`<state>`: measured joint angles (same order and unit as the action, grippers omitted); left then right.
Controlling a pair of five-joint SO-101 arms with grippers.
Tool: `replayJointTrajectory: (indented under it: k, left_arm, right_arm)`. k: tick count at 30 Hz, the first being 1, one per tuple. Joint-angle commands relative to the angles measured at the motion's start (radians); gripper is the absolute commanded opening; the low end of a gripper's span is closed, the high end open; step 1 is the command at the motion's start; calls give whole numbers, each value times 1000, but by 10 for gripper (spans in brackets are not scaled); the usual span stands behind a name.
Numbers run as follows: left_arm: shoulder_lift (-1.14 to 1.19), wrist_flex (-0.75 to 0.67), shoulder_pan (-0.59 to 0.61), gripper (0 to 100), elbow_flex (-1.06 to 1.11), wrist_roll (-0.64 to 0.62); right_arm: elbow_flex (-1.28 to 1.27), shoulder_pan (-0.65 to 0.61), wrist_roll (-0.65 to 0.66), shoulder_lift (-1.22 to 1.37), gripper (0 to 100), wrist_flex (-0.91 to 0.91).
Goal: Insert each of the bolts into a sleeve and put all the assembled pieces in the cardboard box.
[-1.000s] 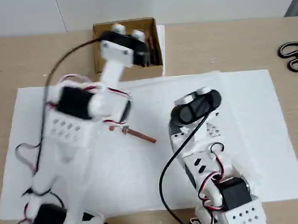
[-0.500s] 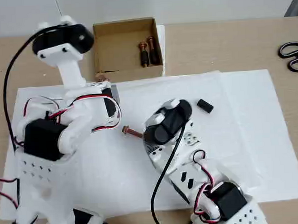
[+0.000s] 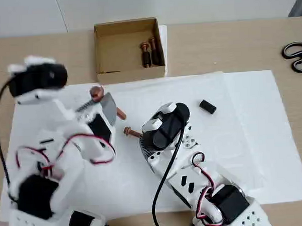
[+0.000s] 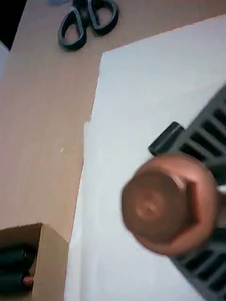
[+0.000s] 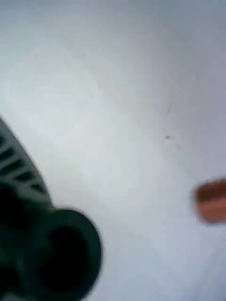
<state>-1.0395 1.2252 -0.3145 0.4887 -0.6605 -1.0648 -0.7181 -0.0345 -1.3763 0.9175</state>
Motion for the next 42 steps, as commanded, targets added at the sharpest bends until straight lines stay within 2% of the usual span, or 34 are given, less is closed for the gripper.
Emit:
replayJointTrajectory:
  k: [1, 12, 19, 30, 37, 42]
  left_arm:
    - [-106, -78, -41, 6, 116, -5]
    - [-132, -83, -97, 6, 162, -2]
    - [-127, -75, -107, 6, 93, -2]
    - [-126, 43, -110, 6, 64, 0]
    - [-127, 57, -175, 6, 70, -3]
    - [-126, 55, -178, 6, 71, -3]
  right_arm:
    - [46, -31, -14, 2, 4, -22]
    - [-52, -65, -15, 2, 4, -30]
    - [-129, -62, -15, 2, 4, -30]
    - [-129, -61, -9, 2, 4, -110]
    - [-115, -62, -11, 2, 4, -113]
    - [-104, -65, -14, 2, 4, -114]
